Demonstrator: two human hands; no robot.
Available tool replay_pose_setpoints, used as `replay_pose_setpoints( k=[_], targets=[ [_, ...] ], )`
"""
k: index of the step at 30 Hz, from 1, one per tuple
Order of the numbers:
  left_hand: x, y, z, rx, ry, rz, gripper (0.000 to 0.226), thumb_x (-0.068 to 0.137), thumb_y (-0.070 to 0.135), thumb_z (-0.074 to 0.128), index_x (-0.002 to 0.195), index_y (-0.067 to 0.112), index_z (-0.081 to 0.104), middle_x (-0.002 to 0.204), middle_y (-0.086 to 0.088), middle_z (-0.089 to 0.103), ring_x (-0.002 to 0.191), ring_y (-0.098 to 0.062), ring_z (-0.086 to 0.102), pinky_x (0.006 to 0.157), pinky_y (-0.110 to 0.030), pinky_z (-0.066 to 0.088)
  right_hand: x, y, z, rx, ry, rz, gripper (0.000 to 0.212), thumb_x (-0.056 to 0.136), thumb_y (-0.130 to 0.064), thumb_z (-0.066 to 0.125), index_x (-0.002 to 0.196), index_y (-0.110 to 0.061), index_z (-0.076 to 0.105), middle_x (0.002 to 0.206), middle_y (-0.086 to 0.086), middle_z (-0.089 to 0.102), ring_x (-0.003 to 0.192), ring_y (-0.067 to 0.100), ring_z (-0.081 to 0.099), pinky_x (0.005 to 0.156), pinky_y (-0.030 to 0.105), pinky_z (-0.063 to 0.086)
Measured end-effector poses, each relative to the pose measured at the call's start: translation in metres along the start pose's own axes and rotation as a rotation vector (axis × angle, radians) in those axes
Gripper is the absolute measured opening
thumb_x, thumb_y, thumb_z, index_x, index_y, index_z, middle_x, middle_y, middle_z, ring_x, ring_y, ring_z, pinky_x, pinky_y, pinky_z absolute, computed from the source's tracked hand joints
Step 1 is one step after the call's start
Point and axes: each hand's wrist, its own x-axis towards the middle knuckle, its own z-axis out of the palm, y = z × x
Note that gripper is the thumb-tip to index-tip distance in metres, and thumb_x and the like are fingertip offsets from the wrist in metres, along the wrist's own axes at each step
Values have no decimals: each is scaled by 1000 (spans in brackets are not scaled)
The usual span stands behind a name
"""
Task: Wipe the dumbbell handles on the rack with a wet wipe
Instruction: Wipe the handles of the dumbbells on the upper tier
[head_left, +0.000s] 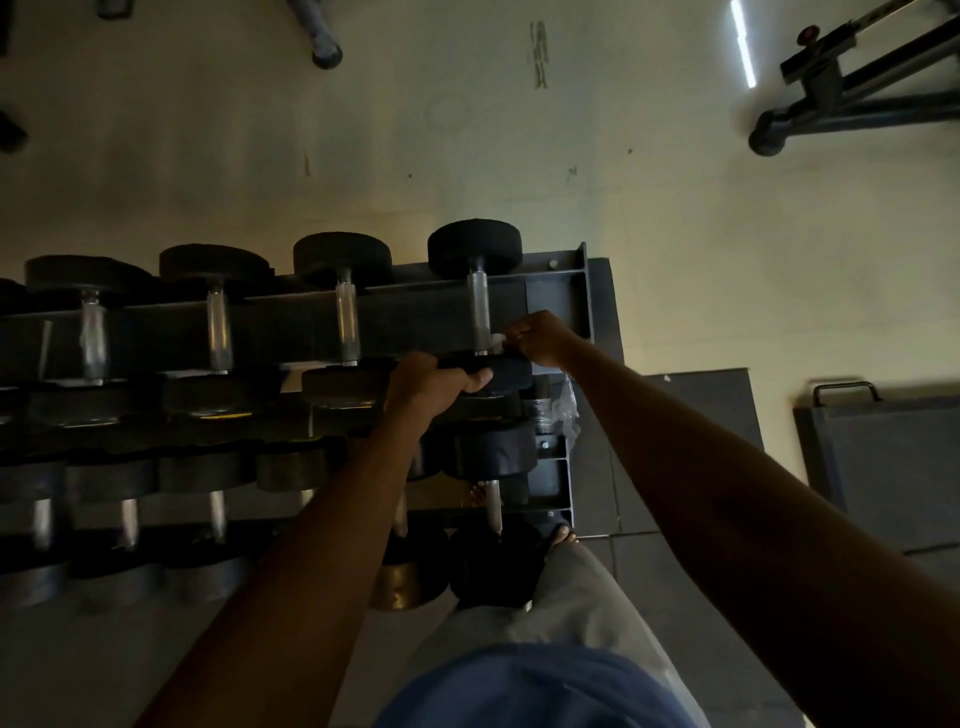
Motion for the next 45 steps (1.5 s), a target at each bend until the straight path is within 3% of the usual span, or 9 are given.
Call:
replay_pose_setpoints(
  k=[6,9,13,19,24,31,36,40,45],
  targets=[
    [-2,2,1,0,2,-4,63,79,50,91,123,14,66,121,-8,64,105,-26,57,101,-48,55,-6,-7,-6,22,-75,-2,23,104,-28,55,121,-15,65,107,5,63,104,20,61,81,28,47],
    [-2,2,0,-8,-1,-11,60,78,50,92,119,13,66,119,-8,65,102,-26,58,96,-45,56,-16,-12,-4,142,-73,18,32,102,-42,58,116,-14,66,105,6,65,99,18,61,82,30,48],
    [-2,1,0,-29,-2,-20,75,74,55,93,130,14,64,126,-9,63,106,-29,57,99,-49,56,-23,-16,3,211,42,-11,17,95,-37,71,98,-21,68,96,1,67,92,14,65,80,31,51],
    [-5,-3,1,-46,19,19,73,73,56,93,128,15,66,130,-8,66,120,-33,61,104,-52,54,-26,-31,4,-8,220,-183,17,95,-31,71,112,-30,68,105,-14,64,100,5,62,88,25,50],
    [-4,-6,5,-42,58,67,78,70,58,94,132,19,64,134,-6,65,124,-33,60,104,-53,54,-24,-42,-4,-391,110,-333,23,96,-34,68,119,-35,68,130,-5,60,119,13,55,101,37,48],
    [0,-9,6,-80,49,110,68,72,53,94,125,21,65,129,-4,67,123,-29,61,108,-48,50,-16,-44,-12,-569,102,-420,27,95,-28,68,121,-33,70,129,-5,66,118,15,61,101,37,49],
    [4,-14,7,-120,27,104,62,73,53,94,121,23,69,117,3,67,117,-25,62,92,-37,46,1,-41,-7,-550,267,-391,28,102,-49,53,125,-39,65,112,-6,72,93,7,65,84,30,54],
    [9,-16,8,-134,42,79,63,66,56,96,115,26,71,114,5,70,109,-22,64,88,-35,47,15,-51,-17,-470,428,-310,27,106,-47,48,126,-40,65,82,-6,66,65,6,58,58,21,43],
    [11,-17,10,-117,55,44,73,60,62,95,118,27,70,118,3,70,109,-24,65,93,-42,55,22,-56,-24,-340,524,-254,27,104,-48,53,121,-34,70,85,-5,70,68,8,63,63,23,51]
  ],
)
